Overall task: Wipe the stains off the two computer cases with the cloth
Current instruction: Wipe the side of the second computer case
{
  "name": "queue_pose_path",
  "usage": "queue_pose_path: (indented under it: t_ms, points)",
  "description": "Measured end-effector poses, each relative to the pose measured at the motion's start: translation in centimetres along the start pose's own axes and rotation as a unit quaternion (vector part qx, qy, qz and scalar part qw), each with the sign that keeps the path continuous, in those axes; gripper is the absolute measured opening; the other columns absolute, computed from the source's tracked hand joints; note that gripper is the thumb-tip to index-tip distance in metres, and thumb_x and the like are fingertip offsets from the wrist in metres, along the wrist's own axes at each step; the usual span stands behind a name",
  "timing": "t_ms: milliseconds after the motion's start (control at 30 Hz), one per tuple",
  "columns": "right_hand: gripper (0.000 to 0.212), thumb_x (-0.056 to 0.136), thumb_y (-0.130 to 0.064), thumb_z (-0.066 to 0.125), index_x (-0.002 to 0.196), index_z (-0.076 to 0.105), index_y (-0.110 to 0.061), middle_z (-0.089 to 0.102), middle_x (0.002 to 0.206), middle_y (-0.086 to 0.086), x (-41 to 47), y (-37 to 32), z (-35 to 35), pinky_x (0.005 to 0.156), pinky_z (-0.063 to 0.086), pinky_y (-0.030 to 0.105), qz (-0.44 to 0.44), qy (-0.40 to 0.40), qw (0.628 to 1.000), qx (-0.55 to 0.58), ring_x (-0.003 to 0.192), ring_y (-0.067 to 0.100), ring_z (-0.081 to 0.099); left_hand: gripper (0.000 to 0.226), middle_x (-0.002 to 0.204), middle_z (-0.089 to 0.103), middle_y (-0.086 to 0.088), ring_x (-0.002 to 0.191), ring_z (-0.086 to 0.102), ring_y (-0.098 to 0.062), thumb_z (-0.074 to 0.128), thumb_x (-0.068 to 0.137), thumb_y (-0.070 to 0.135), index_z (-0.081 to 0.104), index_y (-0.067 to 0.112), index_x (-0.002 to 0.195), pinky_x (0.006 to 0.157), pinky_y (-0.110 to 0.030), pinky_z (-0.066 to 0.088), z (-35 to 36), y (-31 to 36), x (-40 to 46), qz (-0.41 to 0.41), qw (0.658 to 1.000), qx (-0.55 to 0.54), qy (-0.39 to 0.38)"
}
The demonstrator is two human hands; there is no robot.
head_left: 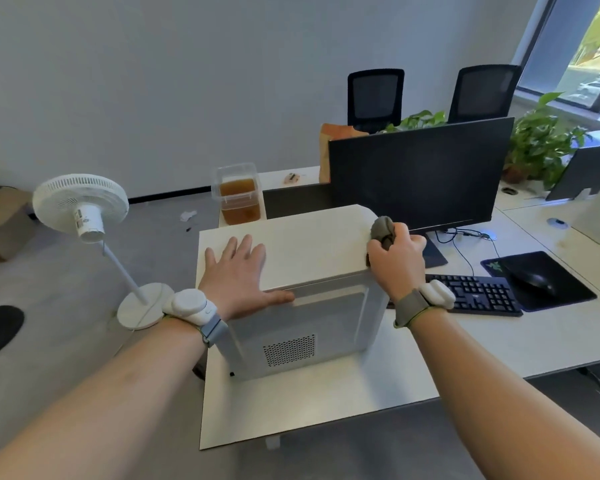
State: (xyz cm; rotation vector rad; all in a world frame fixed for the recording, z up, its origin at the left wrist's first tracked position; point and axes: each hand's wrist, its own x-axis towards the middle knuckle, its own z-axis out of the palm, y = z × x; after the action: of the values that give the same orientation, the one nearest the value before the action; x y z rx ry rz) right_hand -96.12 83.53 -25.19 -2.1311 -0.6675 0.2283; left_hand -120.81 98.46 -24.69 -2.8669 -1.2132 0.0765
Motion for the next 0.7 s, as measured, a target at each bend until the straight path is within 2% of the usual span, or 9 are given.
queue_pose_path:
  t_ms: [133, 267, 367, 467, 533, 633, 700]
  points:
    - [0.025, 0.09, -0.033, 0.053, 0.11, 0.047, -0.02, 0.037, 0.118, 0.009, -0.6, -0.5, 0.2, 0.072, 0.041, 0.035, 0.006, 0.014, 1.0, -0.027, 0.07, 0.027, 0.05, 0.119, 0.171, 0.012, -0.002, 0.156, 0.01, -0.031, 0.028, 0.064, 0.107, 0.026, 0.028, 0.153, 0.12, -0.067, 0.014, -0.3, -0.1, 0.4, 0.014, 1.0, -0.008, 0.001]
    - [0.024, 0.09, -0.033, 0.055, 0.105, 0.043, -0.018, 0.035, 0.116, 0.009, -3.2, 0.3, -0.3, 0.067, 0.044, 0.036, -0.022, 0.024, 0.997, -0.065, 0.068, 0.028, 0.052, 0.126, 0.173, 0.005, 0.001, 0.158, 0.003, -0.027, 0.03, 0.061, 0.108, 0.018, 0.029, 0.159, 0.123, -0.064, 0.009, -0.3, -1.3, 0.2, 0.037, 0.999, -0.008, -0.013]
    - [0.024, 0.089, -0.035, 0.056, 0.103, 0.045, -0.019, 0.036, 0.117, 0.006, -5.2, 1.2, 0.0, 0.065, 0.043, 0.035, -0.062, 0.06, 0.991, -0.099, 0.07, 0.032, 0.055, 0.127, 0.173, 0.002, 0.002, 0.159, 0.001, -0.026, 0.026, 0.059, 0.11, 0.01, 0.036, 0.161, 0.123, -0.064, 0.008, 0.0, -1.8, -0.7, 0.059, 0.998, 0.0, -0.008]
    - [0.022, 0.085, -0.035, 0.059, 0.096, 0.05, -0.018, 0.042, 0.117, 0.004, -4.7, 1.5, 1.0, 0.065, 0.043, 0.033, -0.139, 0.096, 0.98, -0.105, 0.076, 0.03, 0.053, 0.125, 0.173, 0.008, 0.002, 0.159, 0.007, -0.027, 0.026, 0.059, 0.11, 0.011, 0.04, 0.162, 0.123, -0.063, 0.011, -0.2, -1.6, -0.7, 0.055, 0.998, -0.001, -0.005]
    - [0.021, 0.081, -0.033, 0.062, 0.091, 0.052, -0.016, 0.047, 0.112, 0.005, -3.4, 1.4, 1.5, 0.062, 0.04, 0.032, -0.166, 0.105, 0.973, -0.12, 0.074, 0.029, 0.05, 0.124, 0.172, 0.012, 0.001, 0.158, 0.011, -0.027, 0.026, 0.059, 0.109, 0.014, 0.04, 0.161, 0.122, -0.063, 0.015, -0.6, -1.5, -0.1, 0.052, 0.999, -0.002, -0.002]
    - [0.02, 0.081, -0.034, 0.06, 0.09, 0.054, -0.017, 0.046, 0.106, 0.003, -0.5, 0.1, 1.5, 0.06, 0.038, 0.032, -0.144, 0.095, 0.976, -0.134, 0.066, 0.033, 0.052, 0.125, 0.171, 0.019, 0.0, 0.155, 0.019, -0.028, 0.024, 0.058, 0.109, 0.018, 0.038, 0.161, 0.12, -0.061, 0.022, -1.8, -1.3, 1.8, 0.05, 0.999, -0.004, -0.009]
    - [0.022, 0.083, -0.039, 0.056, 0.092, 0.054, -0.019, 0.044, 0.105, 0.002, 1.9, -1.3, 1.6, 0.061, 0.039, 0.032, -0.119, 0.071, 0.98, -0.141, 0.068, 0.035, 0.054, 0.128, 0.168, 0.026, -0.001, 0.151, 0.028, -0.028, 0.024, 0.055, 0.11, 0.023, 0.037, 0.161, 0.118, -0.058, 0.028, -2.9, -1.4, 3.5, 0.047, 0.998, -0.018, -0.024]
